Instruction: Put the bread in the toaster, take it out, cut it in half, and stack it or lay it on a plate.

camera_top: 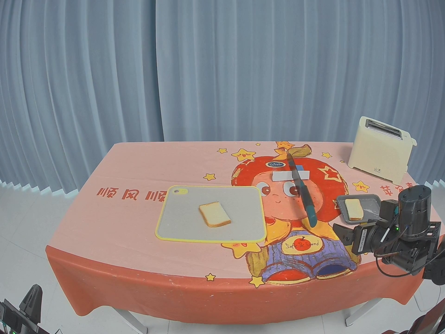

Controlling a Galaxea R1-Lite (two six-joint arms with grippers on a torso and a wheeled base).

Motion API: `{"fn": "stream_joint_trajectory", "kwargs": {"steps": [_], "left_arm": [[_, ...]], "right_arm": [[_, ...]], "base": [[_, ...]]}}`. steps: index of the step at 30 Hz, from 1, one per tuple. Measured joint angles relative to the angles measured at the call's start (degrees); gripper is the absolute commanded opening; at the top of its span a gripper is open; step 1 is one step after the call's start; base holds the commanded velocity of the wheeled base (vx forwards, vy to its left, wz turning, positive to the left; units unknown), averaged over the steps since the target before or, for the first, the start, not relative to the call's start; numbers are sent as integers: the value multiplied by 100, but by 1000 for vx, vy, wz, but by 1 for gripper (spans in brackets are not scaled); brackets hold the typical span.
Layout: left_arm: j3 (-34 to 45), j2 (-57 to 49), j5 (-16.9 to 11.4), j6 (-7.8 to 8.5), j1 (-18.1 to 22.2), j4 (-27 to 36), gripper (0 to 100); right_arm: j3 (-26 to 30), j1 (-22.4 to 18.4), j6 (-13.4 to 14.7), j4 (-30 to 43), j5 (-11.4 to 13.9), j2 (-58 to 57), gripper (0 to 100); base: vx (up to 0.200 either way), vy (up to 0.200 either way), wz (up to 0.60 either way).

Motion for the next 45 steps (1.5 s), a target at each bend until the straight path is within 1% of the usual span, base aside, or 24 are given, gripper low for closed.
{"fn": "stream_joint_trajectory", "kwargs": {"steps": [14, 38, 40, 42, 45], "left_arm": [[0, 0, 0, 0, 0, -2, 0], [0, 0, 0, 9, 0, -4, 0], [0, 0, 0, 9, 0, -4, 0], [0, 0, 0, 9, 0, -4, 0], [0, 0, 0, 9, 0, -4, 0]], "right_arm": [[12, 22, 0, 1, 1, 7, 100], [72, 166, -48, 9, 4, 11, 100], [72, 223, -104, 15, -13, -4, 100], [72, 317, -158, 23, -82, -23, 100], [41, 428, -189, 15, -126, -23, 100]], "base": [[0, 200, 0], [0, 0, 0], [0, 0, 0], [0, 0, 0], [0, 0, 0]]}}
